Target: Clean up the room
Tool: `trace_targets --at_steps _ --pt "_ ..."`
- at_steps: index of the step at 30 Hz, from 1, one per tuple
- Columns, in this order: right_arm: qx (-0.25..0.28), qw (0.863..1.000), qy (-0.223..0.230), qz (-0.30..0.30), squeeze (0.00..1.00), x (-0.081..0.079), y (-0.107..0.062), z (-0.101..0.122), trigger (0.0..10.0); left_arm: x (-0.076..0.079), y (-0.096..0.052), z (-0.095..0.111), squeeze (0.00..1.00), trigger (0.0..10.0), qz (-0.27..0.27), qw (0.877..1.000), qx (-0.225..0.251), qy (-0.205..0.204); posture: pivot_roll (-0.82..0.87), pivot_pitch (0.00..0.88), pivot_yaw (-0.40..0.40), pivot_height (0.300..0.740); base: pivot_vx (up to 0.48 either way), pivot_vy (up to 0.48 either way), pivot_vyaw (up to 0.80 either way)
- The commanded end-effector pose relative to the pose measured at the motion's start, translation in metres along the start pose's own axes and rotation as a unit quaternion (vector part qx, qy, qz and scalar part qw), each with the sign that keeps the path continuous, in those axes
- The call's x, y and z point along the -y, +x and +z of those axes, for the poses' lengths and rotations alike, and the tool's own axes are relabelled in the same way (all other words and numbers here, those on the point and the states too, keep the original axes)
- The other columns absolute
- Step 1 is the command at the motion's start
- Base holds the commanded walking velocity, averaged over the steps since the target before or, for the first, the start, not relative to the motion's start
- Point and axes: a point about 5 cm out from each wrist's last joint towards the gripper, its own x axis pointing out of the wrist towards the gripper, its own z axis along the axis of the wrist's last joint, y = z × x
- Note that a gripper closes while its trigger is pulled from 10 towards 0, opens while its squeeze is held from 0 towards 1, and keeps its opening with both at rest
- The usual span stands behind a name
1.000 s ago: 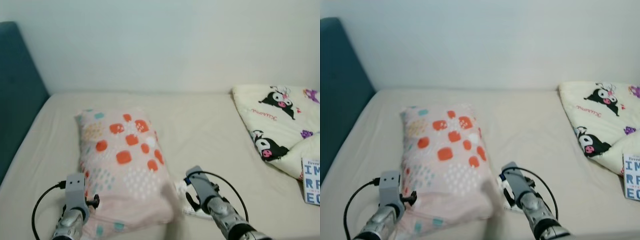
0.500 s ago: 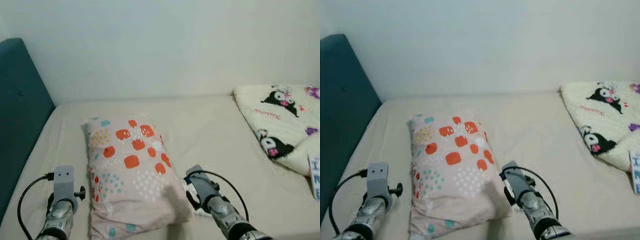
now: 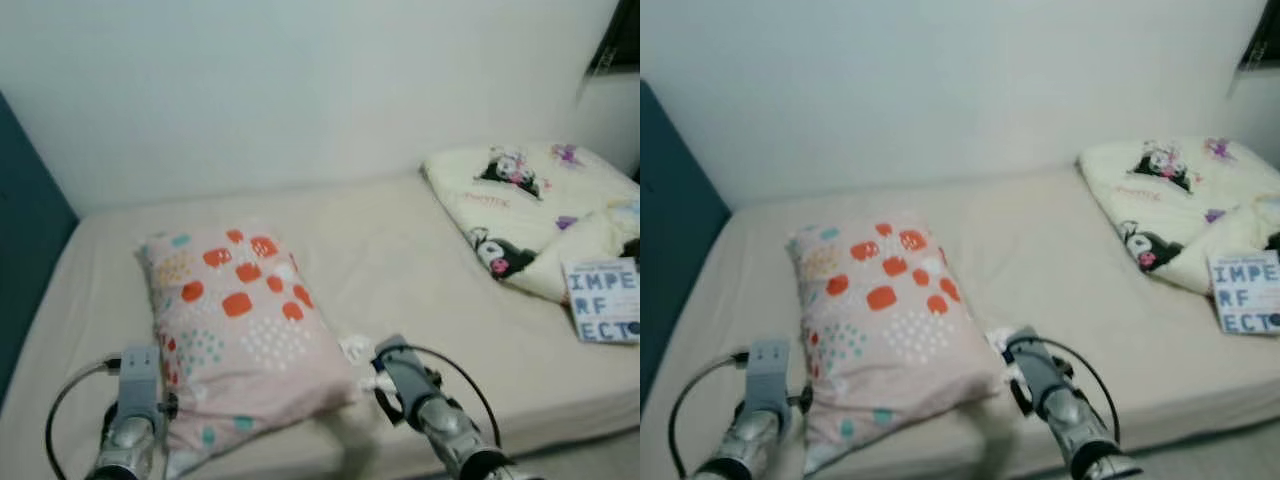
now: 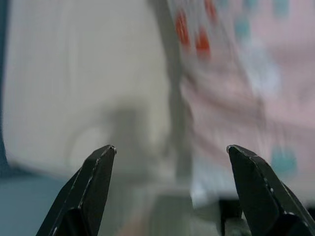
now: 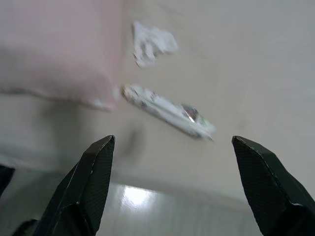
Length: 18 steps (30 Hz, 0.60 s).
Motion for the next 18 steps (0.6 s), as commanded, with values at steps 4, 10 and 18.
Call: trace_targets --at_steps 4,10,18 --pt "0.001 1.000 0.001 0.005 0.00 -0.003 0.000 0.000 10.0 0.003 -0.001 -0.004 0.00 10.0 -0.009 1.000 -0.004 0.012 -0.12 0.083 0.003 0.736 -0.184 0.000 0.00" --pt "0.013 1.000 0.011 0.018 0.00 -0.004 0.000 0.001 10.0 0.011 -0.002 -0.003 0.00 10.0 -0.031 0.999 -0.001 0.015 -0.12 0.084 0.002 0.736 0.000 0.000 0.13" --pt "0.016 0.999 0.023 0.019 0.00 -0.004 -0.001 0.000 10.0 0.028 -0.004 -0.003 0.00 10.0 -0.076 0.997 -0.004 0.022 -0.13 0.085 0.006 0.736 0.000 -0.059 0.78"
